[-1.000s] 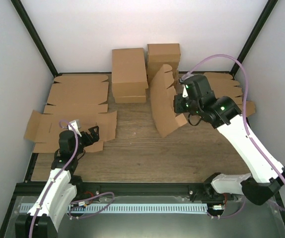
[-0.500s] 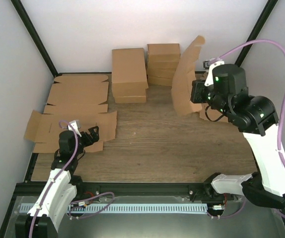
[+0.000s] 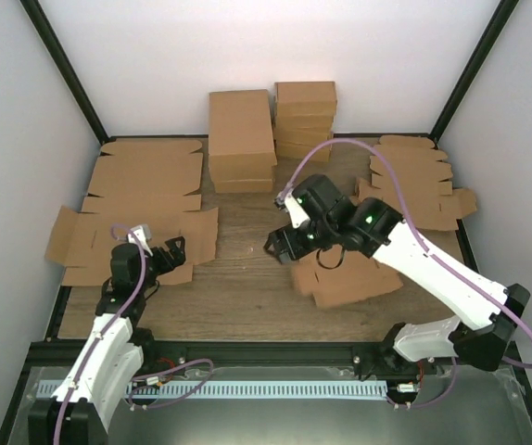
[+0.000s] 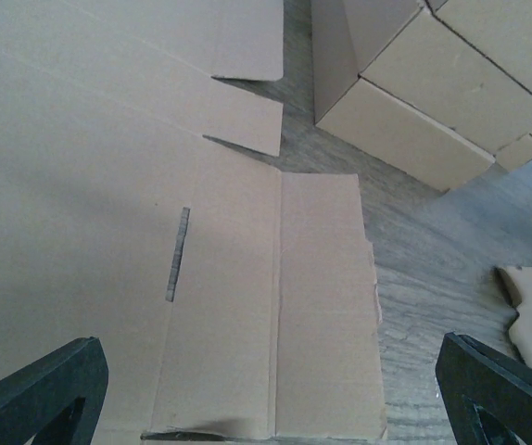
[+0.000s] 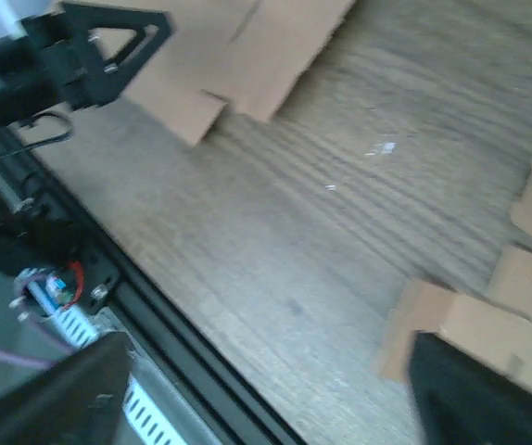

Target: Fold the paper box

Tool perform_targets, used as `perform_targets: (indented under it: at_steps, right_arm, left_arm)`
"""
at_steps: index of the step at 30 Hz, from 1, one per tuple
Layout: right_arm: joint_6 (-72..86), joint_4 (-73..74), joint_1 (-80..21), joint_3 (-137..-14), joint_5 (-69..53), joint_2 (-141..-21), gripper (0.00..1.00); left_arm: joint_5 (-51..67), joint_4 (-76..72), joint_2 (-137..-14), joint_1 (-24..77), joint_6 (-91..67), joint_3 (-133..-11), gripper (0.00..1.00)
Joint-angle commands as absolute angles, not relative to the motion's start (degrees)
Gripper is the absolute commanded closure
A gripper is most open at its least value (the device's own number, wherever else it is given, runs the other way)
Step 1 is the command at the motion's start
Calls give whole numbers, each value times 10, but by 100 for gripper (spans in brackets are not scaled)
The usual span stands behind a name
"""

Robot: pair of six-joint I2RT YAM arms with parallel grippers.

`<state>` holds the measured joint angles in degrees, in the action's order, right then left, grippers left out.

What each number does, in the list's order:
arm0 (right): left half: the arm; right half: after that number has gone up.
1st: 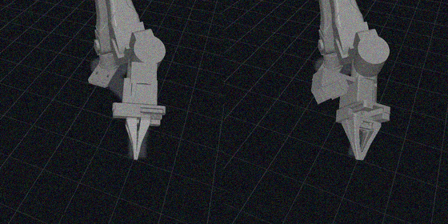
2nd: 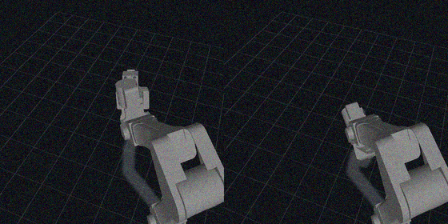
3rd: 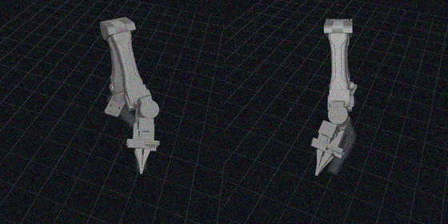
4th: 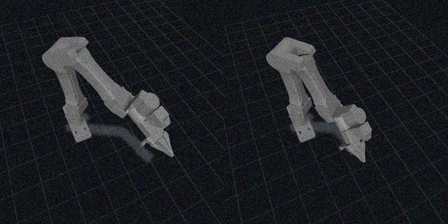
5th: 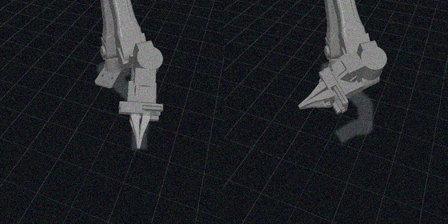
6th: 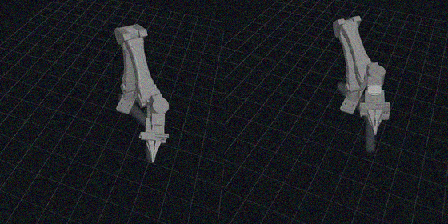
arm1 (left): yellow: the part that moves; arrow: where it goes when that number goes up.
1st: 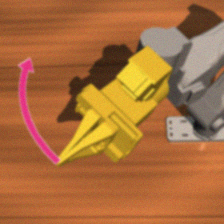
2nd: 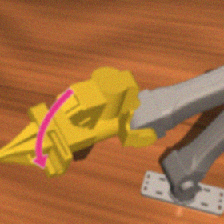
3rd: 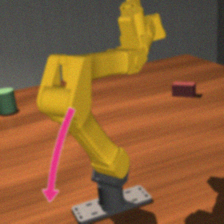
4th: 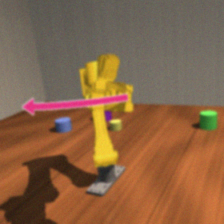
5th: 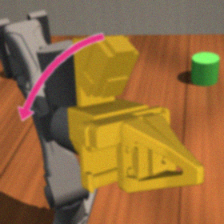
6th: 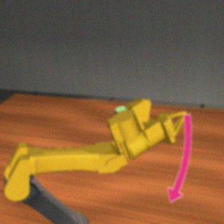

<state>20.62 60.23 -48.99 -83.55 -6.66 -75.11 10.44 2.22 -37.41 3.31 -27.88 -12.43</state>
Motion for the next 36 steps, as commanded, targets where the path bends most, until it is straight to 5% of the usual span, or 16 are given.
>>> perform_targets:
  at_steps: [1, 5, 12, 27, 36]
  right_arm:
    - [213, 467, -504, -786, -173, -686, 2]
    - [226, 447, -481, -723, -111, -668, 0]
    - [256, 323, -326, -539, -208, -639, 0]
    - [340, 204, -264, -325, -164, -563, 0]
    - [343, 240, -264, -325, -93, -531, 0]
  left_arm:
    - [114, 41, -391, 34, -292, -150, 0]
    - [107, 76, -400, 34, -381, -164, 0]
    - [292, -6, -501, 59, -388, -186, 0]
    - [80, -55, -715, 476, -540, -290, 6]
    - [72, -65, -880, 567, -567, -398, 26]
